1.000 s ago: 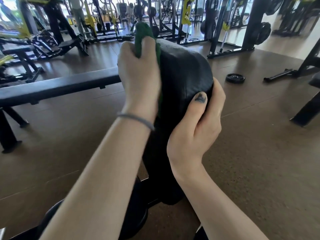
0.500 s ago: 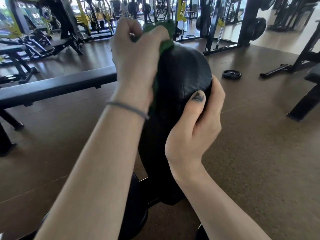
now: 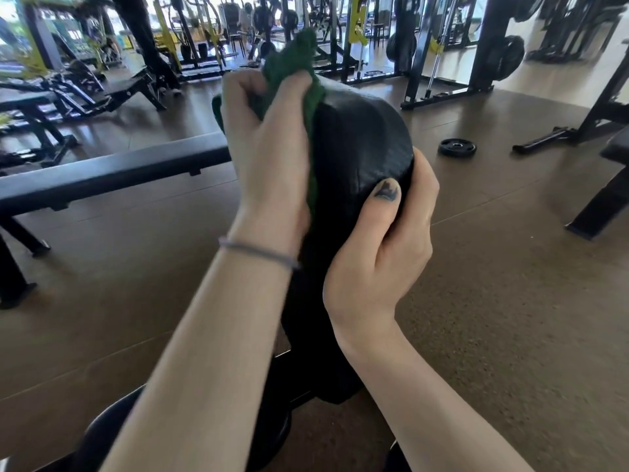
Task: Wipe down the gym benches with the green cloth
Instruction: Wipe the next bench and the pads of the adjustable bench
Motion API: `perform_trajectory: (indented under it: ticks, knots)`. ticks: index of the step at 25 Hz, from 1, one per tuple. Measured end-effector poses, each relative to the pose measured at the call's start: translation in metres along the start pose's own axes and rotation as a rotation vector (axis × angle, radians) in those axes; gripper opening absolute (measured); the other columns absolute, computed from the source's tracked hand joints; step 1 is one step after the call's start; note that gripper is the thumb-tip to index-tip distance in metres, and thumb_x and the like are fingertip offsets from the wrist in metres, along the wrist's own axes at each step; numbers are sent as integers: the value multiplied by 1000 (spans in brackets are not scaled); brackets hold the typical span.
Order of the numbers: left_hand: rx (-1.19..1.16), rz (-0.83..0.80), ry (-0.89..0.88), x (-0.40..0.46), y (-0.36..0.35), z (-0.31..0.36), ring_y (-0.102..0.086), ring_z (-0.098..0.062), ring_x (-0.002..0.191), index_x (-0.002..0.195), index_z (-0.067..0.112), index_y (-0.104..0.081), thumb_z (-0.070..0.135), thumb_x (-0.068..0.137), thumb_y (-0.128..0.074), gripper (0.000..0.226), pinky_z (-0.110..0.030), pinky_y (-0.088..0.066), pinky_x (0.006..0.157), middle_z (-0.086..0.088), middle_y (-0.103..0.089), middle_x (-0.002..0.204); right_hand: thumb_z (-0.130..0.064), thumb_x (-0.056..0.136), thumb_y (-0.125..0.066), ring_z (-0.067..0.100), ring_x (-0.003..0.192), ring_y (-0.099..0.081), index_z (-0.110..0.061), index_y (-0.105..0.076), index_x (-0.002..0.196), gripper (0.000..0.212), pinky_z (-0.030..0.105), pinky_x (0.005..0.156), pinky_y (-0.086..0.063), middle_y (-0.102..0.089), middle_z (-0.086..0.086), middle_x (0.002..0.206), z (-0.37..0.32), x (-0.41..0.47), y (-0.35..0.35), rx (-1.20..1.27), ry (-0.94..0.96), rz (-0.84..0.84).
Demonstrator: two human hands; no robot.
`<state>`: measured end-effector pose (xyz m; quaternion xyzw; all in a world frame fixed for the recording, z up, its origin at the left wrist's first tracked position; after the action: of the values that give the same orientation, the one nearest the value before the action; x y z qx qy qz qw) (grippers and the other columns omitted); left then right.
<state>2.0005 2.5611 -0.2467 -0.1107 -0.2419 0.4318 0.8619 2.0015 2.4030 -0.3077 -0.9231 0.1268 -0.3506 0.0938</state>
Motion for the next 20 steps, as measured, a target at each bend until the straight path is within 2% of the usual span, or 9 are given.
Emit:
perform_trajectory:
  ticks: [3, 4, 6, 8, 10, 12, 15, 18, 20]
  knots:
    - [-17, 32, 109, 53, 10, -7, -52, -19, 66, 91, 15, -46, 12, 87, -67, 22, -36, -48, 64, -7, -53, 77, -30, 101, -37, 22, 111, -66, -3, -58, 137, 50, 46, 88, -53, -70, 4, 123, -2, 1, 0, 16, 1, 4]
    - [10, 56, 135, 62, 14, -12, -54, -20, 66, 95, 15, -46, 13, 92, -65, 20, -37, -50, 66, -6, -55, 77, -30, 101, -37, 21, 109, -66, -3, -59, 136, 49, 46, 87, -53, -70, 3, 121, -3, 0, 1, 20, 4, 5]
    - [160, 103, 134, 67, 25, -24, -55, -14, 69, 104, 17, -46, 23, 100, -59, 15, -28, -51, 68, 1, -56, 80, -31, 101, -36, 19, 108, -66, -5, -59, 135, 49, 44, 87, -53, -70, 1, 120, -5, 1, 1, 26, 1, -4]
    - [270, 136, 135, 54, 37, -37, -55, -8, 77, 121, 19, -46, 32, 106, -49, 20, -26, -46, 69, 4, -57, 88, -34, 100, -35, 19, 109, -66, -8, -60, 136, 51, 44, 88, -52, -70, 0, 121, -5, 2, 0, 20, -13, -11]
    - [297, 115, 185, 36, 52, -66, -60, -11, 90, 136, 21, -46, 37, 108, -43, 32, -31, -49, 84, 3, -62, 100, -36, 99, -34, 19, 110, -66, -8, -59, 137, 54, 46, 89, -52, -70, 0, 123, -6, 1, 2, 11, -26, -12]
    - [294, 86, 216, 6, 63, -89, -64, -18, 110, 142, 27, -47, 45, 103, -44, 43, -41, -49, 104, -1, -67, 119, -37, 99, -33, 19, 113, -66, -9, -59, 138, 54, 45, 91, -52, -70, 0, 125, -9, 1, 2, 13, -23, -9]
    - [216, 86, 124, -48, 67, -92, -63, -23, 123, 138, 28, -56, 45, 95, -48, 47, -52, -47, 110, -2, -67, 129, -37, 99, -32, 17, 112, -66, -11, -59, 137, 53, 43, 90, -51, -70, -3, 124, -11, 1, 2, -7, -37, -14]
    - [204, -35, -88, -100, 49, -59, -61, -30, 125, 138, 14, -56, 30, 106, -45, 37, -57, -47, 108, -11, -65, 130, -33, 103, -34, 14, 108, -65, -14, -58, 137, 46, 41, 88, -52, -69, -6, 121, -6, 2, 3, 18, -63, -40]
    - [260, -101, -197, -108, 39, -43, -57, -29, 130, 143, 10, -52, 26, 109, -43, 39, -53, -47, 110, -12, -61, 136, -26, 106, -36, 11, 110, -64, -13, -58, 137, 40, 40, 91, -52, -68, -7, 121, -2, 2, 4, 71, -104, -79]
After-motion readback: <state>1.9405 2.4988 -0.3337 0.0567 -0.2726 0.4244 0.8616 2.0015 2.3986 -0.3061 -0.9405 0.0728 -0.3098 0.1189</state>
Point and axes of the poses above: each hand's wrist, its own x-axis towards the middle knuckle, its own y-axis out of the back of the hand, z = x × y, the point moved 7 cm from there along x, towards the middle knuckle
